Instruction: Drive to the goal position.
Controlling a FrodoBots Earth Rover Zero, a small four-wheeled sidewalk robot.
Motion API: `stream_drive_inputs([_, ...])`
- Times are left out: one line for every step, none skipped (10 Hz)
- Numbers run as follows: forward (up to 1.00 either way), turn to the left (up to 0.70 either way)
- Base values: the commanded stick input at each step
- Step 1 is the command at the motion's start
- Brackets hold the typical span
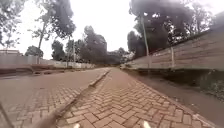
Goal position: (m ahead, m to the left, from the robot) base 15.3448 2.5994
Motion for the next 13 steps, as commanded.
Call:
stream_drive_inputs([0.70, 0.02])
stream_drive_inputs([0.70, 0.02])
stream_drive_inputs([0.70, 0.00])
stream_drive_inputs([0.70, 0.00])
stream_drive_inputs([0.70, 0.02])
stream_drive_inputs([0.70, 0.05])
stream_drive_inputs([0.70, 0.00])
stream_drive_inputs([0.70, 0.00])
stream_drive_inputs([0.70, 0.00])
stream_drive_inputs([0.70, 0.00])
stream_drive_inputs([0.70, 0.00])
stream_drive_inputs([0.70, 0.00])
stream_drive_inputs([0.70, 0.00])
